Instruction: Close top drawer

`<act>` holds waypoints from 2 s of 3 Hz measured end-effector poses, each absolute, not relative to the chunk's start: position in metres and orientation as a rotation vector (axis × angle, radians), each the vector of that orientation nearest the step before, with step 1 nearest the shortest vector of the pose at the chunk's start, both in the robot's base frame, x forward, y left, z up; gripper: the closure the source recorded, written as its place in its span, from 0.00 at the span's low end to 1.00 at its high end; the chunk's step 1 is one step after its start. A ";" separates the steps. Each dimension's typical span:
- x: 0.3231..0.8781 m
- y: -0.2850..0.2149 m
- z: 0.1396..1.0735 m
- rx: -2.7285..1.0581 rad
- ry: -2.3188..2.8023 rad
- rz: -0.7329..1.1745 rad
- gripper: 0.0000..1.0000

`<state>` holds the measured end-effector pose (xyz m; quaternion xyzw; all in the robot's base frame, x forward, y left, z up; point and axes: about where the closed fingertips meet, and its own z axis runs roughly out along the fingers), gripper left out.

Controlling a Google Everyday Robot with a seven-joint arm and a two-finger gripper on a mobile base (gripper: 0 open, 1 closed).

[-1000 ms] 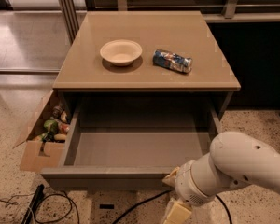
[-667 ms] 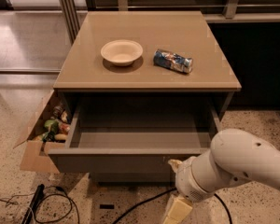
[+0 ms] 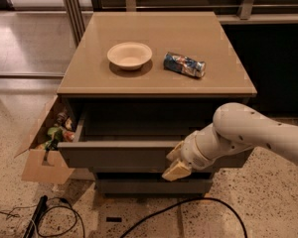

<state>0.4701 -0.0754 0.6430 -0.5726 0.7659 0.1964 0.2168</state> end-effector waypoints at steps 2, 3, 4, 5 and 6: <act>0.533 -0.103 0.638 -1.513 2.141 0.447 0.70; 0.525 -0.089 0.637 -1.553 2.099 0.448 0.47; 0.554 -0.076 0.640 -1.566 2.042 0.362 0.23; 0.563 -0.073 0.641 -1.567 2.028 0.320 0.00; 0.563 -0.073 0.641 -1.567 2.028 0.320 0.00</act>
Offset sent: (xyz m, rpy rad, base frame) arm 0.0520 -0.0214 -0.0059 -0.0203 -0.0451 -0.0580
